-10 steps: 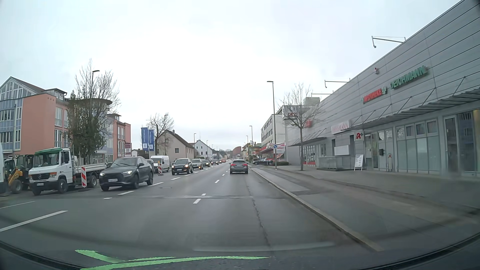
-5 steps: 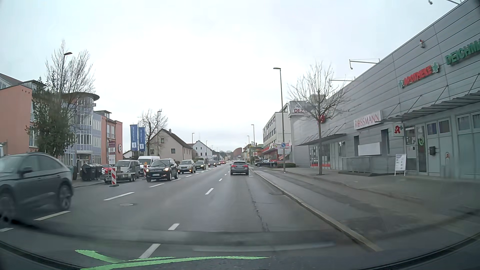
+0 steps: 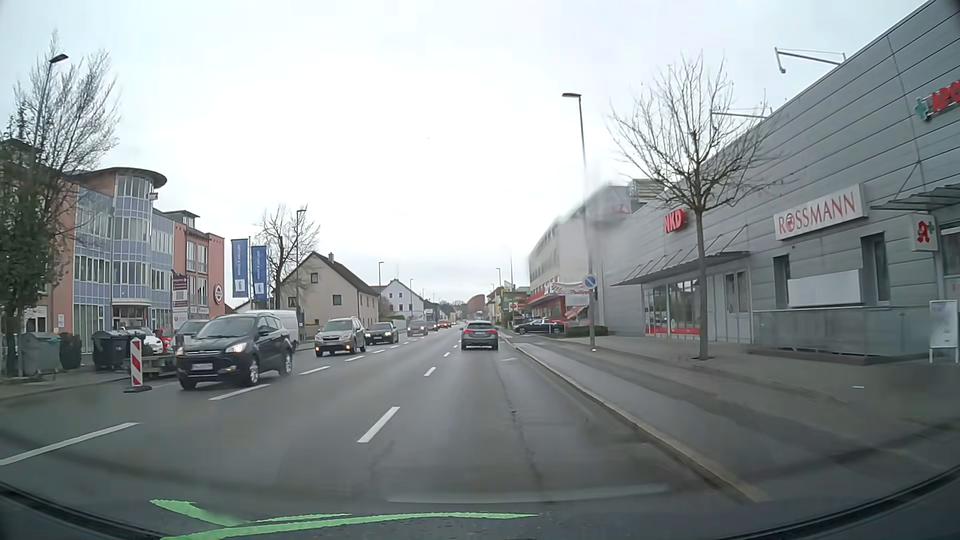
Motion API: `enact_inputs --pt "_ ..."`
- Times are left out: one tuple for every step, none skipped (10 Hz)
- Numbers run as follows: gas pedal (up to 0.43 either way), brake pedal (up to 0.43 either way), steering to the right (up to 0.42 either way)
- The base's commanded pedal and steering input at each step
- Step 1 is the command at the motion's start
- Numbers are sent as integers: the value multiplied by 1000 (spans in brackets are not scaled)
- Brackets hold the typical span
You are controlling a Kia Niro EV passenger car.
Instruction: Follow the waypoints while adhering to traffic rules and regulations
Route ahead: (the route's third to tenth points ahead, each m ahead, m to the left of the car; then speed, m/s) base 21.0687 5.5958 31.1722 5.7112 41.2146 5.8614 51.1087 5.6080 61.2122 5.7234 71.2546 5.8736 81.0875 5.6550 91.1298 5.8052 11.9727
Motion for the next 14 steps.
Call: enact_inputs --pt "79 0 -2" --pt "79 0 -1" --pt "79 0 -2" --pt "79 0 -1" --pt "79 0 -1" --pt "79 0 -1" --pt "87 0 0" --pt "87 0 1" --pt "87 0 0" --pt "98 0 0" --pt "98 0 0" --pt "98 0 0" --pt "98 0 0" --pt "110 0 0"
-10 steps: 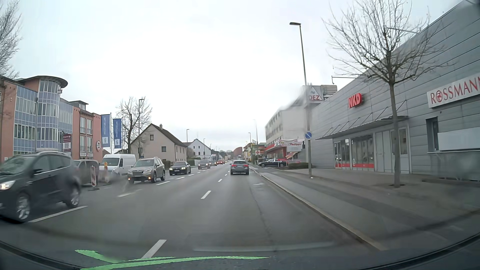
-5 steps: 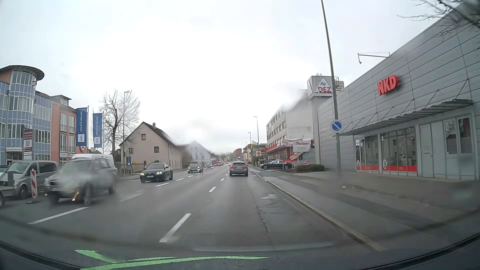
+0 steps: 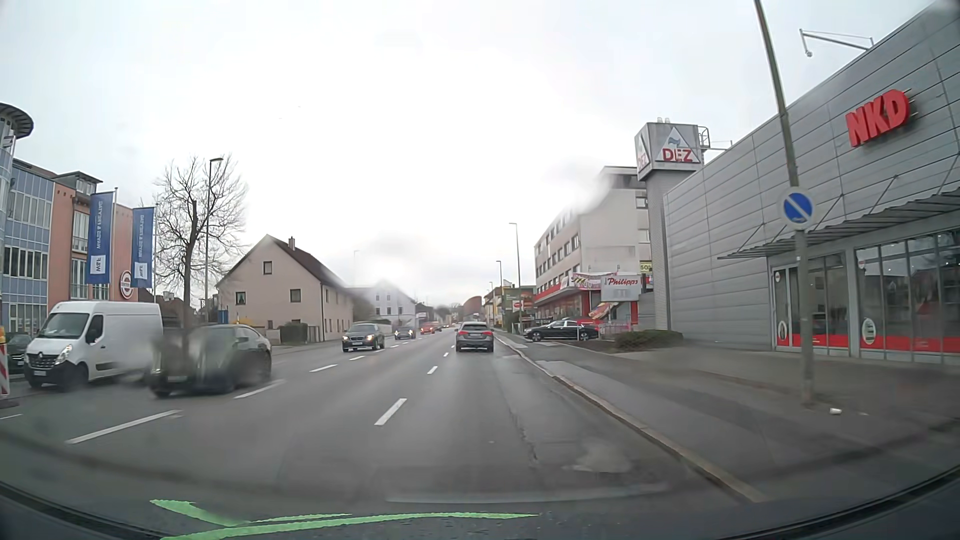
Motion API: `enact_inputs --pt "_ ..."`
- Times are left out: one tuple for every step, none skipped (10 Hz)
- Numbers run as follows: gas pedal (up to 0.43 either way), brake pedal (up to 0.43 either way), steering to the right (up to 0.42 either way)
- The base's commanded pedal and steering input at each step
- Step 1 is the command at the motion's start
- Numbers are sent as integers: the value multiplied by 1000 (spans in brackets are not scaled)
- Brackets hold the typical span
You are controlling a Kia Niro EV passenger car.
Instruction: Follow the waypoints while adhering to traffic rules and regulations
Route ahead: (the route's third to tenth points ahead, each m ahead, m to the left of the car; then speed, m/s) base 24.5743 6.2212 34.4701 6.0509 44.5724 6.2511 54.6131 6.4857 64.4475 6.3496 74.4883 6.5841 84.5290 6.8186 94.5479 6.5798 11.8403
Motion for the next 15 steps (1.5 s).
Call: enact_inputs --pt "110 0 0" --pt "110 0 0" --pt "110 0 0" --pt "110 0 -1" --pt "110 0 -1" --pt "110 0 -1" --pt "110 0 -1" --pt "110 0 -1" --pt "110 0 -1" --pt "110 0 -2" --pt "110 0 -5" --pt "110 0 -6" --pt "110 0 -6" --pt "110 0 -6" --pt "110 0 -6"
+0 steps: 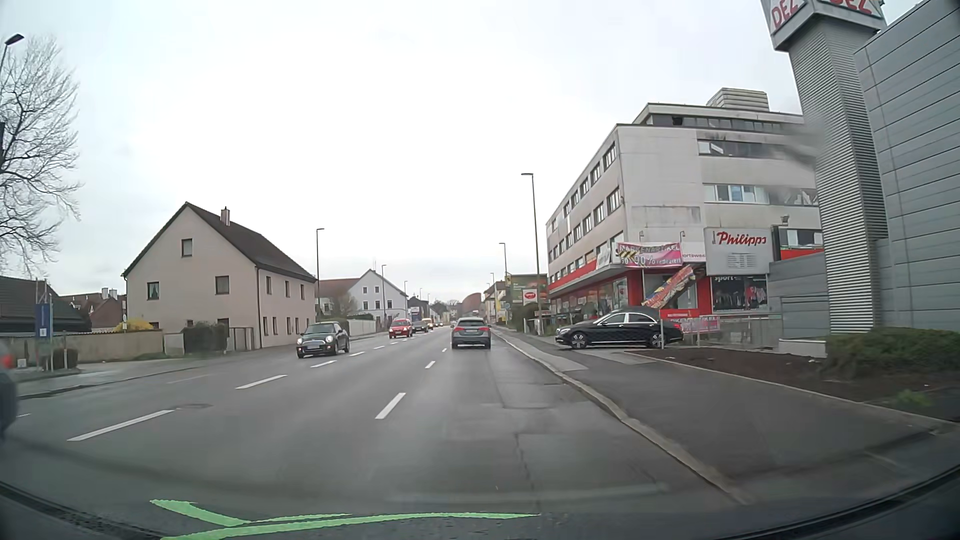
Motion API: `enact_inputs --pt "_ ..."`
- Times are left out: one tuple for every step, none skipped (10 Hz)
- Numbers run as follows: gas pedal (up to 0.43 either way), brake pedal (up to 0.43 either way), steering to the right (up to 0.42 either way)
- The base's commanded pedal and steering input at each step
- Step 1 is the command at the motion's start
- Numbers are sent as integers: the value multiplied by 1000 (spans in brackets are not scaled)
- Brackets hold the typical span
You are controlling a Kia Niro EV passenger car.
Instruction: Follow the waypoints while adhering to traffic rules and regulations
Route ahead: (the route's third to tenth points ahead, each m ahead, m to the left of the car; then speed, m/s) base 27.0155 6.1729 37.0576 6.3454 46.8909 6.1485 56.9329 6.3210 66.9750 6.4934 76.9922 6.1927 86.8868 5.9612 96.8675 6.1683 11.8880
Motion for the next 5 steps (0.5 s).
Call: enact_inputs --pt "110 0 -6" --pt "110 0 -6" --pt "110 0 -5" --pt "110 0 -5" --pt "110 0 -5"
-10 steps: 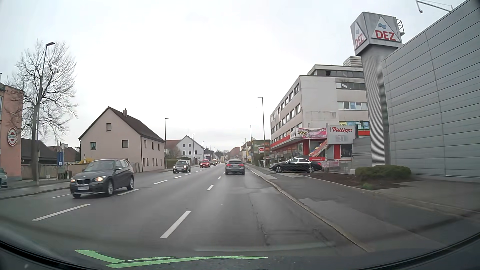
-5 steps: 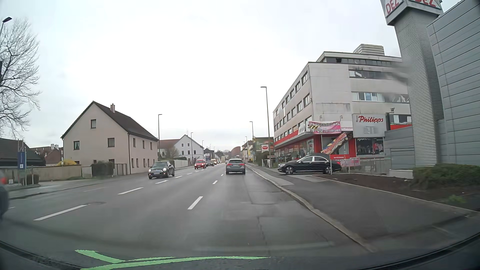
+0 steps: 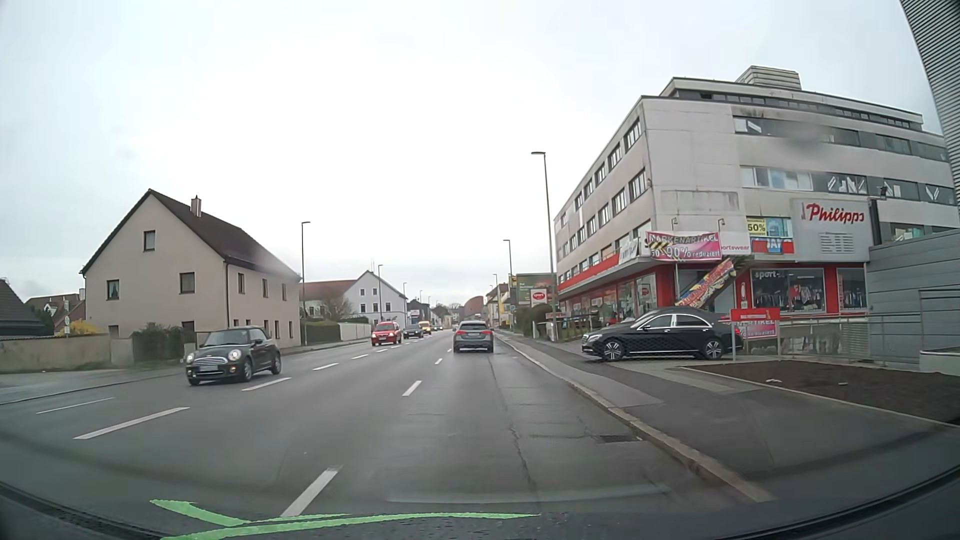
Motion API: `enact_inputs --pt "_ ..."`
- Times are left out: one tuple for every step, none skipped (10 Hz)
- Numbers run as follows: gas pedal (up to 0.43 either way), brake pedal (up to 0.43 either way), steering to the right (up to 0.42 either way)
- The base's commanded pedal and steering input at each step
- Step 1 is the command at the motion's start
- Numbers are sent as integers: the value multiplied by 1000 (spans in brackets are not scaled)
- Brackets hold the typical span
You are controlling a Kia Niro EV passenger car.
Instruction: Follow the waypoints while adhering to traffic rules and regulations
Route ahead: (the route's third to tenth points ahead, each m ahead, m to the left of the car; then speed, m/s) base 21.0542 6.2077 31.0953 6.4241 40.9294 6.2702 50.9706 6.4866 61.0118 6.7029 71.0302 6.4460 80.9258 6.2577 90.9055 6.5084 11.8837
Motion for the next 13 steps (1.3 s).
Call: enact_inputs --pt "98 0 -5" --pt "98 0 -4" --pt "98 0 -4" --pt "98 0 -4" --pt "98 0 -3" --pt "98 0 -3" --pt "98 0 -1" --pt "98 0 -1" --pt "98 0 -1" --pt "98 0 -1" --pt "98 0 -2" --pt "98 0 -2" --pt "98 0 -3"
